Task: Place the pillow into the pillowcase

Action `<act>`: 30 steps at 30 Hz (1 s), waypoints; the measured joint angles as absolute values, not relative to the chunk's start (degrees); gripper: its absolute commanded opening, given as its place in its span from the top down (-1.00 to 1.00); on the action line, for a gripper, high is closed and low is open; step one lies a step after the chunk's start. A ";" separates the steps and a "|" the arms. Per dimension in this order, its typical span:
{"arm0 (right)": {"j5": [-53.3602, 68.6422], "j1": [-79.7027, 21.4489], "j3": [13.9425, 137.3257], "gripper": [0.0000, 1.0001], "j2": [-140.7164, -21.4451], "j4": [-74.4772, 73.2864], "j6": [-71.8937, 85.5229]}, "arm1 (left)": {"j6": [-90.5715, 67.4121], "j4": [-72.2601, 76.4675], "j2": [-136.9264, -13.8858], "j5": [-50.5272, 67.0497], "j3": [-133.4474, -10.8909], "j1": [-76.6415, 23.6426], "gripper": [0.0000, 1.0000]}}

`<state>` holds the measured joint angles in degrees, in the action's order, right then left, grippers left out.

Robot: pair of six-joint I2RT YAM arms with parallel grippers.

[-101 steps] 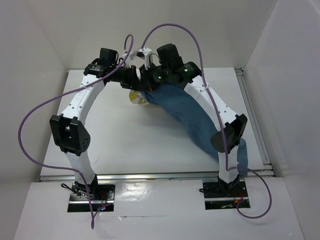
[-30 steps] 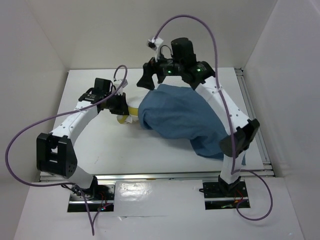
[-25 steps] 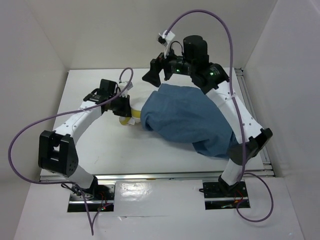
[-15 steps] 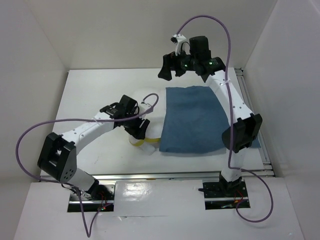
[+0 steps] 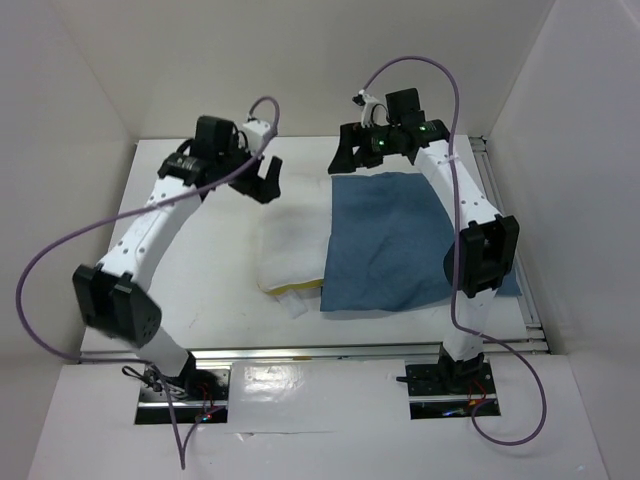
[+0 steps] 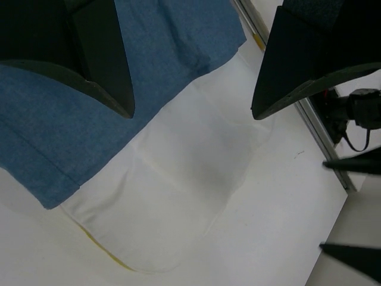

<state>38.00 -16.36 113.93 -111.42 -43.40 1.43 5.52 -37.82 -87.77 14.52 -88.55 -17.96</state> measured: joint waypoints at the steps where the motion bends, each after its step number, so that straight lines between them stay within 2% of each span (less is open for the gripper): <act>1: 38.65 -16.36 113.82 -0.69 -111.46 -43.68 1.45 | 5.32 -37.65 -91.07 16.01 -92.18 -16.56 -1.00; 2: 39.22 -16.36 113.82 -0.69 -111.50 -43.88 1.43 | 5.02 -38.57 -95.20 17.89 -96.20 -14.98 -1.00; 6: 42.15 -16.36 113.40 -0.45 -111.53 -44.10 0.60 | 3.84 -44.69 -112.14 25.78 -111.11 -10.17 -1.00; 7: 42.96 -16.36 112.88 -0.31 -111.53 -44.21 0.27 | 3.79 -45.95 -118.04 27.40 -116.73 -9.02 -1.00; 11: 45.25 -16.51 110.06 0.03 -111.53 -44.84 -1.41 | 3.09 -52.53 -133.75 36.60 -132.00 -5.67 -1.00; 15: 47.20 -16.84 108.16 0.18 -111.55 -46.54 -3.07 | 2.68 -54.68 -137.91 42.59 -133.19 -3.49 -1.00; 23: 48.97 -18.20 106.87 0.26 -112.01 -48.77 -6.31 | 2.15 -54.30 -139.17 51.57 -132.60 -3.07 -1.00; 30: 47.79 -19.57 104.77 0.34 -114.32 -50.26 -9.37 | -0.03 -49.71 -140.27 55.68 -125.93 -2.90 -1.00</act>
<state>47.79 -19.57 104.77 -114.32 -50.26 -9.37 -0.03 -49.71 -140.27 55.68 -125.93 -2.90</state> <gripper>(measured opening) 0.343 1.000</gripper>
